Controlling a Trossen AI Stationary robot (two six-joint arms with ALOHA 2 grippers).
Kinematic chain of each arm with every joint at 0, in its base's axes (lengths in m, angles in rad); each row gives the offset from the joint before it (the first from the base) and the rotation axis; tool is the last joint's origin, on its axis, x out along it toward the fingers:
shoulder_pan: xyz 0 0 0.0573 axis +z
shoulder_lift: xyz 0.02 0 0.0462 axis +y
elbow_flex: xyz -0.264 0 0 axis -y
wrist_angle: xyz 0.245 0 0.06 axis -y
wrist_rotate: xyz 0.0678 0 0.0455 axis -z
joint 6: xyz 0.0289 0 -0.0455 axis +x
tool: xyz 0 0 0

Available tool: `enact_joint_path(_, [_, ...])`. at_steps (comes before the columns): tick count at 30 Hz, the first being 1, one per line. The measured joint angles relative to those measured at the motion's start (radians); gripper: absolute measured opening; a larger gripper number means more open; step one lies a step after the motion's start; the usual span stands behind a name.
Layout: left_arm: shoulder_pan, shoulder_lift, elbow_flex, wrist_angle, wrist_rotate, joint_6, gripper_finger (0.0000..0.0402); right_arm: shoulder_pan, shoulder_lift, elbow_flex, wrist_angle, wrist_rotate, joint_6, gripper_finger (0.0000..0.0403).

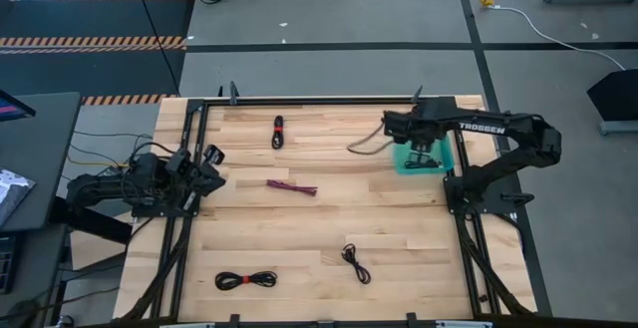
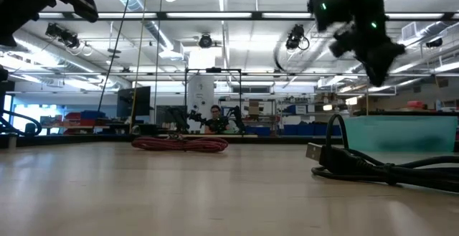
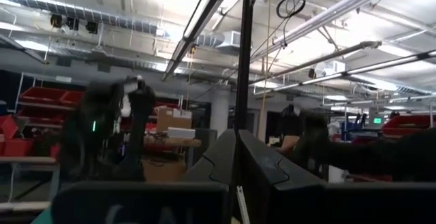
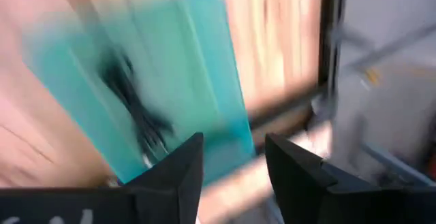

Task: Pick and place USB-C Cables
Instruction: Put the red charger cable into the bin

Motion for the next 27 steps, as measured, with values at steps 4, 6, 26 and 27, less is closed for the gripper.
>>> enact_joint_path(4, [0.0, 0.0, 0.0, -0.044, -0.037, 0.053, 0.0025, 0.051, 0.0, 0.157, 0.128, -0.21, 0.062, 0.0162])
enact_joint_path(6, [-0.001, 0.0, 0.0, -0.094, -0.084, 0.109, 0.0025, 0.092, 0.001, 0.211, 0.221, -0.293, 0.078, 0.0161])
enact_joint_path(26, [-0.019, 0.059, 0.124, -0.706, -0.541, 0.21, 0.0025, 0.372, 0.448, 0.249, 0.859, -0.358, 0.012, 0.0162])
enact_joint_path(27, [-0.024, 0.068, 0.13, -0.701, -0.542, 0.21, 0.0025, 0.371, 0.471, 0.249, 0.861, -0.358, 0.015, 0.0161])
